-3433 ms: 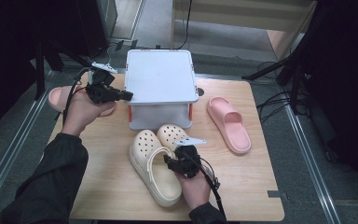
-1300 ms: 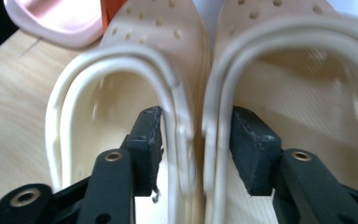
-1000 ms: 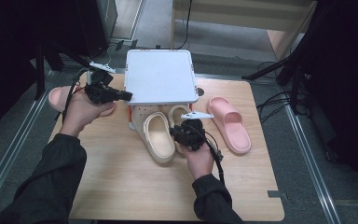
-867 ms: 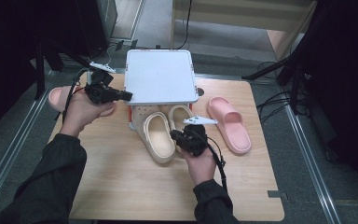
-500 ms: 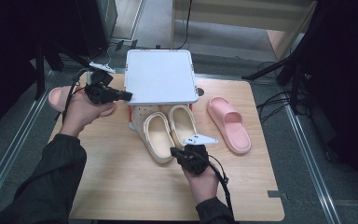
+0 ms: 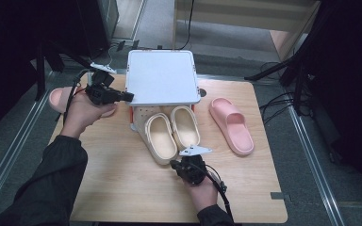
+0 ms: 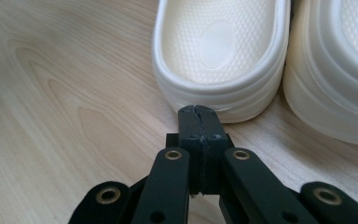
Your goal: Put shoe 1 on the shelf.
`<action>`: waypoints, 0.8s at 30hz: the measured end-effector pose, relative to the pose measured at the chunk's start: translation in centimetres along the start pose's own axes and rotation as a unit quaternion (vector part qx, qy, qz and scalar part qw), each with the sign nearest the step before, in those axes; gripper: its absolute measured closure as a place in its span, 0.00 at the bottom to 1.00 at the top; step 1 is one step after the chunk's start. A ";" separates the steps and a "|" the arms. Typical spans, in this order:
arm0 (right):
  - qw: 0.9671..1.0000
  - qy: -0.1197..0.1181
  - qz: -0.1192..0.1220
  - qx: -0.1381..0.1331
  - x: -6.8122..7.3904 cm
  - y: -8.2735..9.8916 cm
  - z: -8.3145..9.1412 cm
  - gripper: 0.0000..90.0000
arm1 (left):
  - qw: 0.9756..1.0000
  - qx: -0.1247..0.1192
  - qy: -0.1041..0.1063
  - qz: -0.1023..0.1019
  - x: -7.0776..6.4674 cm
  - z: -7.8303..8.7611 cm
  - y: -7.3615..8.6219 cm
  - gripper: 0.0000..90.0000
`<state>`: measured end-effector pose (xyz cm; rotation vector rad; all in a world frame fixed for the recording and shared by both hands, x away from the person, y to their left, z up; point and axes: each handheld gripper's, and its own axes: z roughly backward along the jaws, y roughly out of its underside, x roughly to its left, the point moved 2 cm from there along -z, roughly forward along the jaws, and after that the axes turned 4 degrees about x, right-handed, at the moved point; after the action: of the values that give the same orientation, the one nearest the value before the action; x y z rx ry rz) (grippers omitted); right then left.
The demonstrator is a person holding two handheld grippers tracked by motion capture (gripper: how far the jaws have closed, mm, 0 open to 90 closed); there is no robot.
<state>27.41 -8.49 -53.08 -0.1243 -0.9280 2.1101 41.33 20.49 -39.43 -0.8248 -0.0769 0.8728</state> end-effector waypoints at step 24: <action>1.000 -0.002 -0.014 -0.025 0.8 -6.1 -4.8 1.00 | 1.000 0.002 -0.001 0.005 0.1 0.0 0.0 1.00</action>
<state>32.59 -2.69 -52.42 -0.1323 -0.9809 2.0633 41.37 20.58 -39.41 -0.8212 -0.0716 0.8830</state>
